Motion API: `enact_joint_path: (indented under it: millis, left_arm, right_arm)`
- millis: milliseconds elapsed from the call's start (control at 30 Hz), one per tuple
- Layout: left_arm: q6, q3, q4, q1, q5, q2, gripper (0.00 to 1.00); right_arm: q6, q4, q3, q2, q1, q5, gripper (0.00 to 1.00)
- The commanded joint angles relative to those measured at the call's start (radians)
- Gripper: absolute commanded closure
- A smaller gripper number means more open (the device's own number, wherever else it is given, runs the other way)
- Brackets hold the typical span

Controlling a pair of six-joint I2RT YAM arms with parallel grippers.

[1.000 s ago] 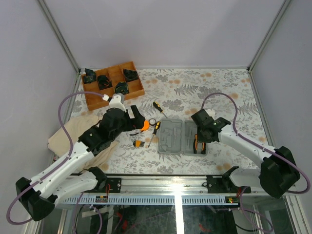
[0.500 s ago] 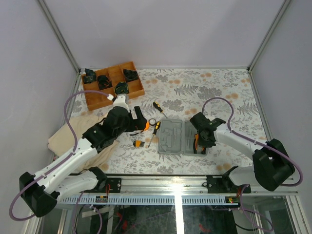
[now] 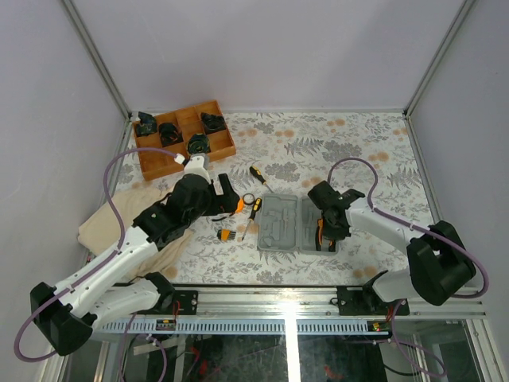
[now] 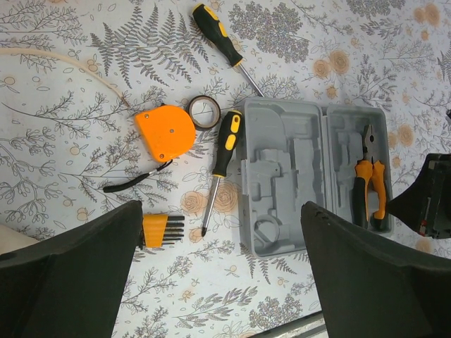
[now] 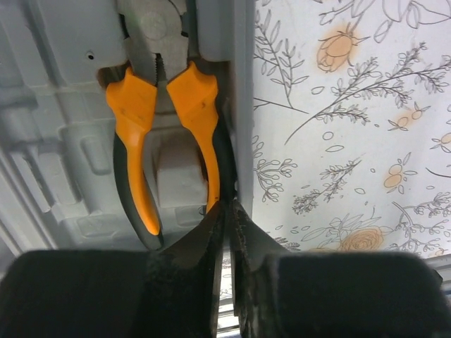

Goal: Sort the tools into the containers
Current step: Place the pliers in the storage box.

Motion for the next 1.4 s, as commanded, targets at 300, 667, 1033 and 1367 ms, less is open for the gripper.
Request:
enact_joint_path:
  millis: [300, 667, 1033, 1367]
  left_arm:
    - [0.013, 0.053, -0.033, 0.008, -0.008, 0.078, 0.05]
    - [0.016, 0.073, -0.056, 0.010, -0.006, 0.236, 0.06]
    - [-0.017, 0.050, -0.005, 0.010, -0.002, 0.395, 0.10]
    - [-0.045, 0.070, 0.012, 0.010, -0.059, 0.464, 0.14]
  right_arm:
    - [-0.091, -0.031, 0.085, -0.277, -0.010, 0.069, 0.60]
    - [-0.056, 0.184, -0.092, -0.524, -0.010, -0.074, 0.53]
    - [0.026, 0.269, -0.197, -0.632, -0.010, -0.066, 0.51]
    - [0.062, 0.376, -0.262, -0.580, -0.010, -0.235, 0.53]
